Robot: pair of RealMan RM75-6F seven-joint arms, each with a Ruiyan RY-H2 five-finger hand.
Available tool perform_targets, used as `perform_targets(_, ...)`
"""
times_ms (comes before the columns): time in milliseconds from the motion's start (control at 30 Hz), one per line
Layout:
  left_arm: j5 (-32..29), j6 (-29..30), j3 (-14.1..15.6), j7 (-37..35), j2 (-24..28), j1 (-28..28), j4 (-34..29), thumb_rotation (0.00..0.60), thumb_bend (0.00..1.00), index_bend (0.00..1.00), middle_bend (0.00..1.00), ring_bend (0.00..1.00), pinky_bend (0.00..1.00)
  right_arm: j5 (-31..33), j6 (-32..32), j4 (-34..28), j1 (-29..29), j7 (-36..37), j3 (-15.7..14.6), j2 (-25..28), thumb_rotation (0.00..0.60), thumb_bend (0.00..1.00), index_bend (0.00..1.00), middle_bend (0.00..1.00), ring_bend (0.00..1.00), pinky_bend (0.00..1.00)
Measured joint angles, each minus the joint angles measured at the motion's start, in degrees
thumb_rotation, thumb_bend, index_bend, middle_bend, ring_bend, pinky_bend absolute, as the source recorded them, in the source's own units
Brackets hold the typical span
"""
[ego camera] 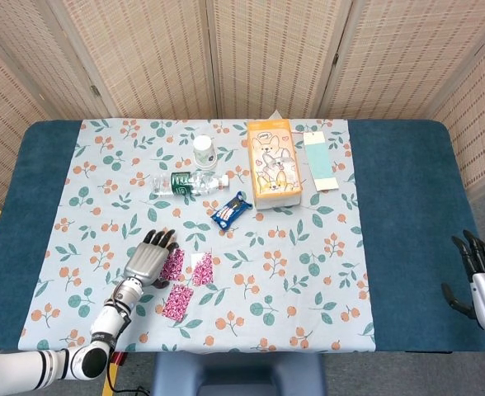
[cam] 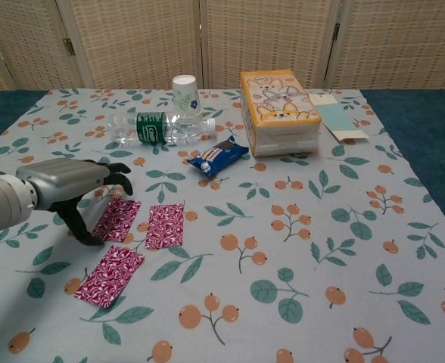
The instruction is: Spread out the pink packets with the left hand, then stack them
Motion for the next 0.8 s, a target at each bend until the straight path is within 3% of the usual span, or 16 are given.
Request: perform_targets(800,-5.98,0.45,0.96,2.32,-0.03,-2.73,-0.15,0.6,0.24,0.24,0.02,0.0,0.0,0.26,-0.07,0.71,-0.11,0.82,0.09,-0.15,0.6,0.39,0.0,0.0,0.0,0.0)
